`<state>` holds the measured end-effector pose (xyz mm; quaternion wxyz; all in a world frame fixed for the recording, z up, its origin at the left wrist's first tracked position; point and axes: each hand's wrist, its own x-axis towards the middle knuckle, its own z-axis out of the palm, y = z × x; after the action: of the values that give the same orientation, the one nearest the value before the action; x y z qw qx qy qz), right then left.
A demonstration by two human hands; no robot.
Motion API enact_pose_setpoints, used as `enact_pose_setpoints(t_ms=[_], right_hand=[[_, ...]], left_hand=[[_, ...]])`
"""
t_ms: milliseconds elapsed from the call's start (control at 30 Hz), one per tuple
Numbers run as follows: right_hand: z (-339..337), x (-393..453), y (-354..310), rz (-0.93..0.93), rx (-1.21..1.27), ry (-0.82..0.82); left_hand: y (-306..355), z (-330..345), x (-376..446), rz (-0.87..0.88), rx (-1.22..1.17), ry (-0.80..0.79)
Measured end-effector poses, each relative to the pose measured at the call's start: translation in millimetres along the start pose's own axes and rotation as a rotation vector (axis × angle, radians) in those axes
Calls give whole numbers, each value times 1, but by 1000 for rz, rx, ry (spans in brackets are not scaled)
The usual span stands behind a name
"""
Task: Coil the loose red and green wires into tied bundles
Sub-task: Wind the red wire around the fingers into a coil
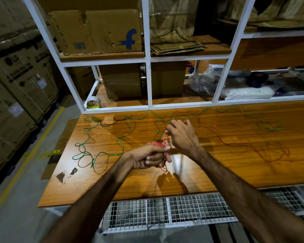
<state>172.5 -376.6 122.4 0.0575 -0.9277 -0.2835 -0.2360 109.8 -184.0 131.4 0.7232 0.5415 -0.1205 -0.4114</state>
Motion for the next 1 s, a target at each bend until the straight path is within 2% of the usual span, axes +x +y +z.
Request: enact_pose_setpoints(t_ms=[167, 267, 367, 500, 667, 733, 833, 1000], right_hand=[[8, -19, -8, -12, 42, -164], [6, -27, -15, 4, 219, -142], [4, -29, -18, 4, 364, -69], [4, -29, -20, -15, 345, -74], [7, -26, -24, 12, 300, -140], [5, -24, -27, 21, 302, -156], [2, -25, -27, 67, 330, -120], [0, -25, -29, 258, 455, -51]], left_hand=[[23, -10, 0, 234, -414, -67], [28, -15, 4, 347, -543, -53], [30, -14, 9, 421, -625, 49], [32, -16, 15, 481, -750, 210], [38, -9, 20, 522, -908, 269], [39, -7, 23, 532, -898, 315], [40, -9, 24, 498, -744, 416], [41, -12, 20, 454, -709, 402]])
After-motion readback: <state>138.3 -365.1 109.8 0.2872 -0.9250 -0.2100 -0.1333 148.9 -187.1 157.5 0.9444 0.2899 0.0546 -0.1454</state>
